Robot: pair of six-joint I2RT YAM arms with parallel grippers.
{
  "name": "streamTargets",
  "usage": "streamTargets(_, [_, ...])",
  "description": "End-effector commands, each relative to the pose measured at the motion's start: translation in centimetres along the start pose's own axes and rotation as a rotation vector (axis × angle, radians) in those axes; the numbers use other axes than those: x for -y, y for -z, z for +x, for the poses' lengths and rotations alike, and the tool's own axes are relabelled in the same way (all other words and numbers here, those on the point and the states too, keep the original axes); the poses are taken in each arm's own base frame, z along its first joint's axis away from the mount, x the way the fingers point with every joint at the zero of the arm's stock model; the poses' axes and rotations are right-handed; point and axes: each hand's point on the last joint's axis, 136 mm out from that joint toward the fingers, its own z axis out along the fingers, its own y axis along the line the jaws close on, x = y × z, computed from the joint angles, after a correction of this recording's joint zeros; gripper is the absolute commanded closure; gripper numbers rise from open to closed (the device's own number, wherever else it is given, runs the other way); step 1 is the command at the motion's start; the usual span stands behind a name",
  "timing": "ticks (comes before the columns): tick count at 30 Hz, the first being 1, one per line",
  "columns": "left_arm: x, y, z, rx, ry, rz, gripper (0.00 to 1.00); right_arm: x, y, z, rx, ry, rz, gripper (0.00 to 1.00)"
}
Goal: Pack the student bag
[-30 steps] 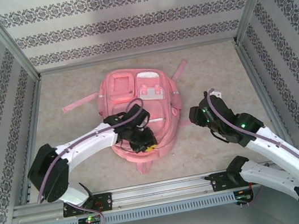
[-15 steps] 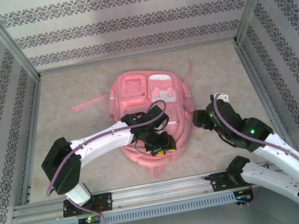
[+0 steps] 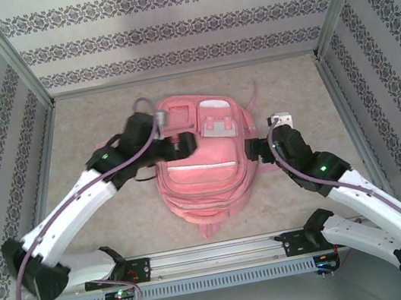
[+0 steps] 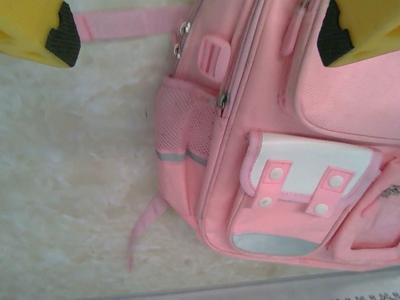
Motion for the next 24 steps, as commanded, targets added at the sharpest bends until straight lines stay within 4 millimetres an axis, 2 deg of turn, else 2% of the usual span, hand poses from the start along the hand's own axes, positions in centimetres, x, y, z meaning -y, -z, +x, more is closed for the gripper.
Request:
streamTargets(1, [-7.2, 1.1, -3.1, 0.315, -0.350, -0.349, 0.01, -1.6, -0.7, -4.1, 0.225, 0.094, -0.055, 0.02])
streamTargets(2, [-9.9, 1.7, -3.2, 0.394, -0.336, -0.465, 0.01, -2.5, -0.8, -4.7, 0.262, 0.142, -0.090, 0.02])
streamTargets(4, [-13.7, 2.1, -2.8, 0.506, -0.346, -0.539, 0.01, -4.0, -1.5, -5.2, 0.301, 0.317, -0.126, 0.02])
streamTargets(6, [-17.2, 2.0, -1.5, 0.513, -0.321, -0.568, 0.01, -3.7, -3.1, -5.1, 0.286, 0.405, -0.078, 0.02])
streamTargets(8, [-21.1, 1.8, 0.0, 0.470, -0.240, -0.620, 0.01, -2.3, -5.2, -4.7, 0.238, 0.433, -0.025, 0.02])
streamTargets(10, [-24.5, 1.4, 1.8, 0.421, -0.171, -0.661, 0.01, 0.1, -7.2, -4.0, 0.183, 0.360, 0.029, 0.02])
streamTargets(12, [-26.7, 0.8, 3.0, 0.400, -0.125, -0.673, 0.01, 1.8, -8.6, -3.3, 0.157, 0.343, 0.036, 0.02])
streamTargets(13, [-27.8, 0.6, 3.4, 0.416, -0.073, -0.685, 0.01, 3.5, -9.2, -2.9, 0.146, 0.301, 0.077, 0.02])
streamTargets(15, [-29.5, 0.6, 3.8, 0.481, 0.016, -0.727, 0.01, 7.6, -10.1, -1.8, 0.123, 0.187, 0.174, 0.02])
streamTargets(16, [-29.7, 0.7, 3.6, 0.490, 0.020, -0.727, 0.01, 9.4, -10.5, -1.0, 0.104, 0.142, 0.204, 0.02])
streamTargets(19, [-30.6, 0.8, 2.5, 0.545, 0.007, -0.745, 0.01, 13.8, -11.2, 0.8, 0.151, -0.014, 0.261, 0.02])
streamTargets(20, [-30.9, 0.7, 1.9, 0.569, -0.003, -0.751, 0.01, 14.7, -11.0, 0.2, 0.250, -0.072, 0.265, 0.02])
streamTargets(21, [-31.1, 0.3, 1.4, 0.584, -0.011, -0.743, 0.01, 15.2, -10.8, 0.5, 0.309, -0.096, 0.248, 0.02])
streamTargets(22, [-31.3, -0.7, 1.2, 0.585, 0.001, -0.706, 0.01, 14.9, -10.8, 0.1, 0.346, -0.070, 0.185, 0.02])
streamTargets(23, [-31.2, -2.0, 1.2, 0.570, -0.032, -0.669, 0.01, 14.2, -11.1, -0.3, 0.345, -0.025, 0.130, 0.02])
streamTargets(24, [-30.1, -3.9, 1.4, 0.528, -0.101, -0.574, 0.01, 14.0, -11.6, -0.2, 0.351, -0.004, 0.102, 0.02])
